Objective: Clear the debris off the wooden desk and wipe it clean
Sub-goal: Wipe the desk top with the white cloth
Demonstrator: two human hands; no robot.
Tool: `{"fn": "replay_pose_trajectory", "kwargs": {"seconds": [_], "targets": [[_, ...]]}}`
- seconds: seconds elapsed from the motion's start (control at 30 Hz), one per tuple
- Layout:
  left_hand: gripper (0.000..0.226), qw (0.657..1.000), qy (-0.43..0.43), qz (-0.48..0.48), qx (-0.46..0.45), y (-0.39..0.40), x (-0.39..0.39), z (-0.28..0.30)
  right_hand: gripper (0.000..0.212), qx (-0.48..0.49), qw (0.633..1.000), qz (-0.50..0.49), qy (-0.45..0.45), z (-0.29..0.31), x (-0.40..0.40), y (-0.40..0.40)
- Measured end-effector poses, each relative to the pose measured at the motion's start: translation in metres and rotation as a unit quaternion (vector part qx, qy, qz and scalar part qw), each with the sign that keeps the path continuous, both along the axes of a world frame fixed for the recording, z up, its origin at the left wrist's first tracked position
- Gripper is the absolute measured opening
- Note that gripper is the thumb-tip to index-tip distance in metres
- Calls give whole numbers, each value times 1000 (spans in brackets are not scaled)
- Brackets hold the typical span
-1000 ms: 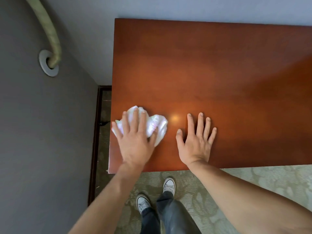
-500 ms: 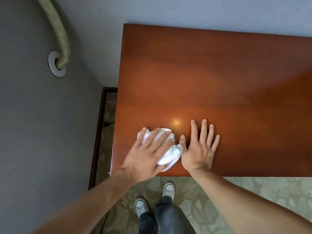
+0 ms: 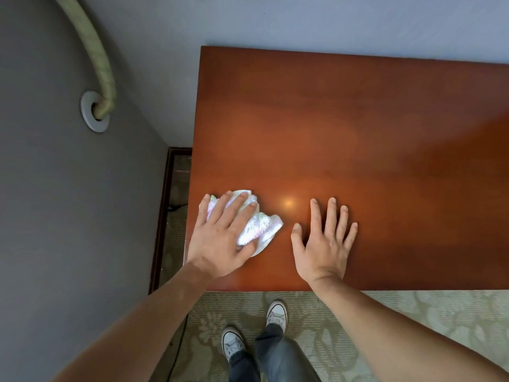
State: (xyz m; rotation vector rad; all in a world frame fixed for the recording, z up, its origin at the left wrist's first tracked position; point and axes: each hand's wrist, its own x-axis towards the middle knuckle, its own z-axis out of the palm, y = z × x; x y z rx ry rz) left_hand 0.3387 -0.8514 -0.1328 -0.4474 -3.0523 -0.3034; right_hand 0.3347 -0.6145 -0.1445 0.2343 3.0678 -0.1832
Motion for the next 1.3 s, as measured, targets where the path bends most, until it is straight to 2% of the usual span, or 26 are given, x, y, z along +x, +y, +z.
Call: {"fn": "replay_pose_trajectory", "kwargs": {"seconds": [0.17,0.27,0.4,0.63,0.7,0.8,0.83,0.87,0.93,1.0,1.03,1.07,1.17,1.2,1.23,1.3], "targets": [[65,1000,-3,-3,9,-2,-1,2,66,15,1000,19,17,6,-5,0],[66,1000,-5,1,6,-1,-1,1,62,25,998,43,39,19,-53,4],[66,1000,6,3,18,-3,-2,-1,76,21,994,83,-68,17,-111,-6],[63,1000,19,14,11,0,0,-4,76,11,997,57,-50,10,-111,-8],[62,997,13,71,-2,10,-9,0,77,8,997,59,-50,11,-112,-8],[65,962,-33,271,-5,47,-46,14,77,8,997,55,-51,10,-111,-9],[67,956,-40,290,-3,58,-58,16,77,5,997,53,-49,10,-111,-8],[66,964,-28,264,1,64,-66,16,77,8,997,54,-46,10,-112,-8],[62,995,13,94,27,54,-72,9,77,14,997,60,-51,8,-113,-6],[60,994,65,-79,23,23,-73,5,76,15,997,64,-51,6,-113,-4],[61,991,69,-111,2,4,-79,2,76,13,997,62,-49,6,-113,-4],[63,994,65,-90,-18,-11,-86,0,76,9,997,58,-47,6,-113,-5],[64,987,39,155,-20,-21,-102,0,76,-2,998,50,-44,6,-114,-7],[65,985,32,171,-19,-13,-102,1,76,-3,998,50,-42,6,-114,-7],[66,993,30,114,-14,-5,-98,0,76,-1,998,52,-41,6,-114,-7],[68,994,39,-101,-20,3,-88,-2,77,7,997,59,-44,5,-114,-5]]}}
